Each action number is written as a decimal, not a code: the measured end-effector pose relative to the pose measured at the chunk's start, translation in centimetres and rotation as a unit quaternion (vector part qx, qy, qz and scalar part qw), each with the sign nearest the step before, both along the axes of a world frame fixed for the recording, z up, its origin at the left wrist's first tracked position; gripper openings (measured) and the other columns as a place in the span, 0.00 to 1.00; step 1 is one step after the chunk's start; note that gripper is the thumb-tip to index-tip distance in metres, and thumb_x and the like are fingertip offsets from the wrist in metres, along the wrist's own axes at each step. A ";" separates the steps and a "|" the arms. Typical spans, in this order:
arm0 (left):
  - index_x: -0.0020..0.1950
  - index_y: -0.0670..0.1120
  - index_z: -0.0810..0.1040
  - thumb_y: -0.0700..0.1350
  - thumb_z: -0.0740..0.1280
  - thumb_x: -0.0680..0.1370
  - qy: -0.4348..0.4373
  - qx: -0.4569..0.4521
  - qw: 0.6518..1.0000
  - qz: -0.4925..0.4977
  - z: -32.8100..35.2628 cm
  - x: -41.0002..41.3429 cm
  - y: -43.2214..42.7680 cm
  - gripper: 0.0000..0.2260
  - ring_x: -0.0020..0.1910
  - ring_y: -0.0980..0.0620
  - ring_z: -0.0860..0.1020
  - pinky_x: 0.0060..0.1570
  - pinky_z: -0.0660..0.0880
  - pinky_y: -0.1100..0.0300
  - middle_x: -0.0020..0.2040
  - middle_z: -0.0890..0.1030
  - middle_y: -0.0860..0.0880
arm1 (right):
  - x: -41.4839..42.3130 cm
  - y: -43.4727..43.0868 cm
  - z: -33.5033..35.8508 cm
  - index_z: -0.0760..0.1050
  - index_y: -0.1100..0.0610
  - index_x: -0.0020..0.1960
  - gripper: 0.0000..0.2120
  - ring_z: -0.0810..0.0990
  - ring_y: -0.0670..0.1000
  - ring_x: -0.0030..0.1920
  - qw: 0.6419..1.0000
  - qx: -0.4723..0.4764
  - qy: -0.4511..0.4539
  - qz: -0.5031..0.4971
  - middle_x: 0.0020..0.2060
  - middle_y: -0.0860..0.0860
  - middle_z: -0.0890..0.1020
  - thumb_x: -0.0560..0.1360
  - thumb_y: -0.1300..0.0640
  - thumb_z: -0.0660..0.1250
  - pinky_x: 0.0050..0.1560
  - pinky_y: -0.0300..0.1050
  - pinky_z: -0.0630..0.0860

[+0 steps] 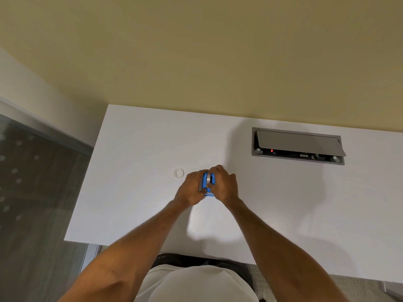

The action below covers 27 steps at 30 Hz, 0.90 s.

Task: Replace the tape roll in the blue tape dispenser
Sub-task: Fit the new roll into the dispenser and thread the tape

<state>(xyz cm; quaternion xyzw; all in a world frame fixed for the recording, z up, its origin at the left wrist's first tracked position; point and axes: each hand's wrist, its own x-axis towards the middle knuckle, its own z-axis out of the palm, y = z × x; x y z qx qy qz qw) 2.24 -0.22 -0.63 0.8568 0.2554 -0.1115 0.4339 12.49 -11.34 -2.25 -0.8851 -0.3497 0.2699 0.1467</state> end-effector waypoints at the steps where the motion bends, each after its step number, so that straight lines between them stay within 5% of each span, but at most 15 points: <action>1: 0.66 0.40 0.81 0.35 0.74 0.76 -0.002 0.001 1.000 0.001 -0.1 0.0 0.0 0.19 0.59 0.44 0.85 0.64 0.81 0.46 0.59 0.87 0.44 | 0.0 0.0 0.0 0.75 0.55 0.69 0.19 0.81 0.52 0.61 1.000 0.002 -0.001 -0.001 0.63 0.50 0.79 0.80 0.51 0.71 0.62 0.49 0.76; 8: 0.67 0.41 0.81 0.32 0.72 0.74 0.011 0.007 1.000 0.002 -0.3 0.2 0.3 0.22 0.60 0.44 0.84 0.63 0.82 0.45 0.60 0.87 0.45 | -0.3 -0.6 -0.4 0.74 0.56 0.71 0.21 0.81 0.52 0.62 0.999 0.023 0.031 -0.017 0.65 0.51 0.80 0.81 0.51 0.71 0.65 0.49 0.75; 15: 0.70 0.43 0.80 0.40 0.71 0.81 0.000 0.019 1.000 0.003 -0.7 0.6 0.5 0.17 0.62 0.45 0.83 0.66 0.81 0.48 0.63 0.85 0.45 | -0.1 -0.5 -0.5 0.74 0.55 0.71 0.20 0.82 0.52 0.60 0.999 0.011 0.032 -0.024 0.63 0.51 0.81 0.82 0.49 0.70 0.66 0.48 0.74; 22: 0.71 0.45 0.78 0.44 0.70 0.83 0.015 0.028 1.000 0.000 -1.2 1.0 0.5 0.17 0.63 0.45 0.82 0.67 0.80 0.47 0.65 0.84 0.46 | 0.9 -1.0 -0.2 0.74 0.53 0.70 0.17 0.82 0.51 0.60 1.000 -0.008 0.004 0.014 0.63 0.48 0.81 0.82 0.53 0.67 0.65 0.47 0.73; 27: 0.71 0.44 0.78 0.44 0.71 0.82 0.006 0.033 0.999 -0.002 -1.6 0.8 0.4 0.17 0.62 0.44 0.83 0.67 0.80 0.47 0.64 0.85 0.45 | 1.7 -0.7 0.0 0.75 0.51 0.70 0.18 0.81 0.50 0.61 0.996 -0.019 -0.058 0.062 0.65 0.46 0.82 0.83 0.45 0.64 0.63 0.48 0.73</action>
